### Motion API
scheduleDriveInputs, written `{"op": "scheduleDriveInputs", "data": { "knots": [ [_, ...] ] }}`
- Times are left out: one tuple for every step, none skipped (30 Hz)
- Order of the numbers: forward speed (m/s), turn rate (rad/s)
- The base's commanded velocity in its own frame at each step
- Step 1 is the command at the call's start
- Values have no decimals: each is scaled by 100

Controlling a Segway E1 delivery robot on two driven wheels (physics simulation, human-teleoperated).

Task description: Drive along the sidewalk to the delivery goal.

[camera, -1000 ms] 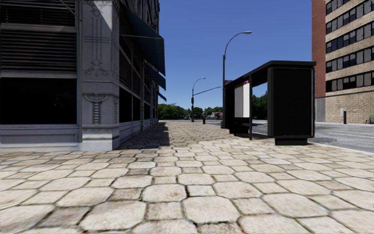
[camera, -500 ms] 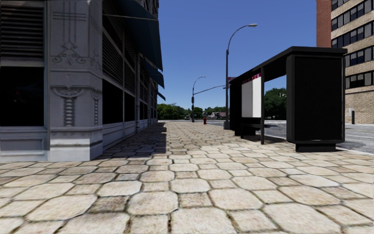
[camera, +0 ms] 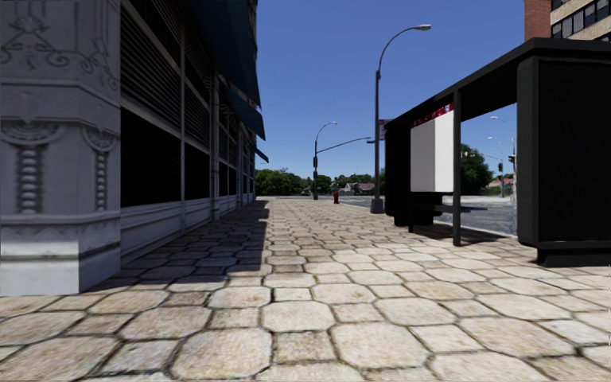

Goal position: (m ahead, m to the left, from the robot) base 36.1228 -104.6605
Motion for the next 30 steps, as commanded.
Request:
{"op": "scheduleDriveInputs", "data": {
  "knots": [
    [200, 0],
    [200, 0],
    [200, 0],
    [200, 0],
    [200, 0],
    [200, 0],
    [200, 0],
    [200, 0],
    [200, 0],
    [200, 0],
    [200, 0],
    [200, 0],
    [200, 0],
    [200, 0],
    [200, 0],
    [200, 0],
    [200, 0],
    [200, 0],
    [200, 0],
    [200, 0],
    [200, 0],
    [200, 0],
    [200, 0],
    [200, 0],
    [200, 0],
    [200, 0],
    [200, 0],
    [200, 0],
    [200, 0],
    [200, 0]
  ]
}}
